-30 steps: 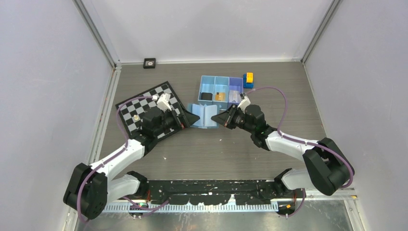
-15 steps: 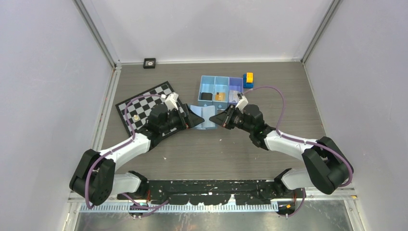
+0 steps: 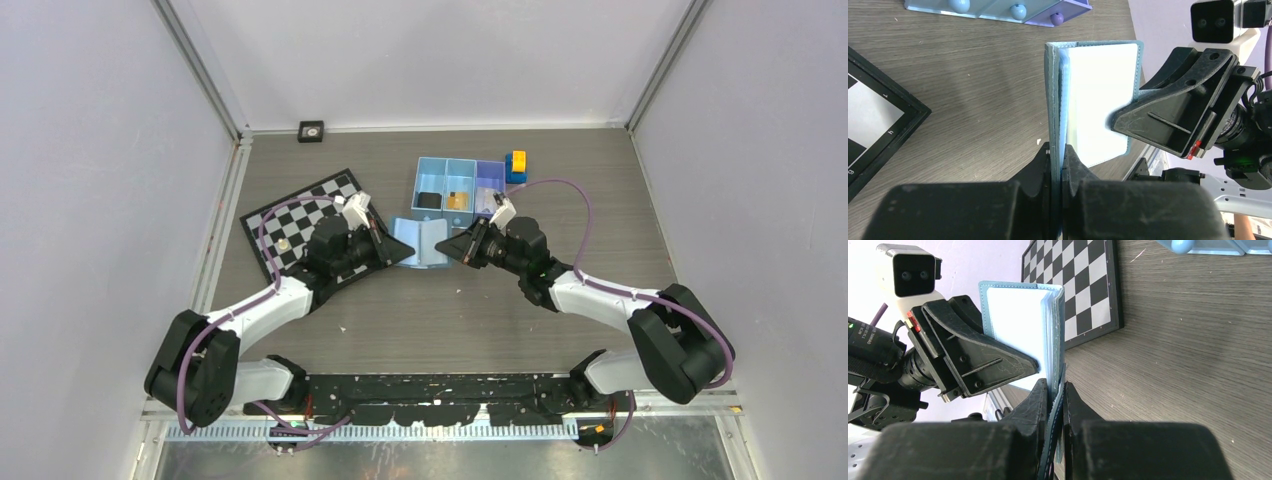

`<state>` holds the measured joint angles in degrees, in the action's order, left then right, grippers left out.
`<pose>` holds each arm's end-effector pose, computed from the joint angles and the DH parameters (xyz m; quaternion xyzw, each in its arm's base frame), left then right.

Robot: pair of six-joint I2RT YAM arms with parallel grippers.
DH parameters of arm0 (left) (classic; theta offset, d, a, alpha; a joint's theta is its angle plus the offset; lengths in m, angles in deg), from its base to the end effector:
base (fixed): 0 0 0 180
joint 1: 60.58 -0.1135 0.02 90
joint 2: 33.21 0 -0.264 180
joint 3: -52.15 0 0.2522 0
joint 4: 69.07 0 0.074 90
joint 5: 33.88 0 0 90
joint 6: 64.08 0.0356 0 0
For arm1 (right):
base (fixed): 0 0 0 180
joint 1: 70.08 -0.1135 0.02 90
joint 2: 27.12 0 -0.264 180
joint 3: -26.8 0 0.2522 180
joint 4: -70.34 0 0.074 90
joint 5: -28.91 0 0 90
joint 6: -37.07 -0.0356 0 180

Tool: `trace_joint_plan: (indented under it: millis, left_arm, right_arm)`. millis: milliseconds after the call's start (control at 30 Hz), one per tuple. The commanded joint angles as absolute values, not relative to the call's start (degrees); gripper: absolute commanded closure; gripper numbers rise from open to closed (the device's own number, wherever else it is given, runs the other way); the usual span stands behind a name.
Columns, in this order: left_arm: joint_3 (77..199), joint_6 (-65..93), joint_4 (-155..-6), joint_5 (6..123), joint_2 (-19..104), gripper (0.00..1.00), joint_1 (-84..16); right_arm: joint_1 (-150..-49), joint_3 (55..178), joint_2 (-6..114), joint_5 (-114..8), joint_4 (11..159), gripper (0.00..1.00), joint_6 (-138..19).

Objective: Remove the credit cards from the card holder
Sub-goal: Remove the credit card from the card holder.

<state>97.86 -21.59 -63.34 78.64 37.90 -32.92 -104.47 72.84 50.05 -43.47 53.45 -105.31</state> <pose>0.2266 -0.1342 0.2191 -0.0274 0.8091 -0.4710 0.3503 0.2265 0.1681 0.2140 0.0291 0.7851 0.5046 0.3579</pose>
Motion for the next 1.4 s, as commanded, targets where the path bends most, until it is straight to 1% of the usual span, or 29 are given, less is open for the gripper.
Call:
trace_joint_plan:
  millis: [0,67,100,167,300,500,567,633,767,900,1000,1033,1100,1167,1233,1367]
  left_arm:
    - [98.8,-21.0,-59.7,79.4,35.5,1.0,-32.9]
    - [98.3,-21.4,-58.3,80.1,35.1,1.0,-32.8]
    - [98.0,-21.6,-57.2,80.5,34.8,1.0,-32.9]
    - [97.5,-21.8,-56.2,80.8,34.3,1.0,-32.8]
    - [96.7,-21.6,-56.7,79.2,32.5,1.0,-32.8]
    - [95.7,-21.8,-55.4,79.0,31.1,1.0,-32.8]
    - [95.4,-21.9,-54.6,79.2,30.9,1.0,-32.8]
    - [95.1,-22.0,-54.3,79.3,30.7,1.0,-32.8]
    - [94.7,-22.1,-53.6,79.3,30.4,1.0,-32.8]
    - [94.4,-22.2,-53.5,79.0,29.7,1.0,-32.8]
    - [94.3,-22.2,-53.4,78.8,29.4,1.0,-32.8]
    - [94.3,-22.2,-53.4,78.7,29.4,1.0,-32.8]
    - [94.4,-22.2,-53.6,78.4,29.7,1.0,-32.8]
    - [95.1,-21.8,-55.9,77.0,30.2,1.0,-32.9]
    - [96.0,-21.2,-59.1,75.7,30.9,1.0,-32.9]
    - [96.7,-21.4,-58.8,76.6,32.9,1.0,-32.9]
  right_arm:
    - [-104.7,75.0,49.2,-44.4,51.7,0.8,-104.4]
    - [-104.7,74.9,49.1,-44.7,51.8,0.67,-104.5]
    - [-104.7,74.7,49.0,-44.8,51.7,0.63,-104.5]
    - [-104.6,74.4,48.6,-45.3,51.5,0.59,-104.6]
    - [-104.5,73.8,47.4,-46.9,52.4,0.47,-104.6]
    - [-104.2,72.7,47.0,-46.6,50.0,0.25,-105.6]
    - [-104.1,72.1,46.8,-46.0,48.1,0.22,-106.2]
    - [-104.0,71.6,46.4,-45.9,47.3,0.22,-106.4]
    - [-103.8,70.9,45.9,-45.8,46.2,0.39,-106.8]
    - [-103.3,70.8,46.4,-45.5,45.8,0.57,-107.5]
    - [-103.1,71.0,47.1,-44.3,44.6,0.74,-108.0]
    - [-103.1,71.0,47.3,-43.8,44.2,0.77,-108.0]
    - [-103.1,71.1,47.7,-42.9,43.2,0.78,-108.3]
    - [-103.1,71.1,48.0,-41.9,42.1,0.75,-108.4]
    - [-103.1,71.0,48.1,-40.9,41.0,0.75,-108.5]
    - [-103.1,71.1,48.4,-39.9,40.1,0.76,-108.7]
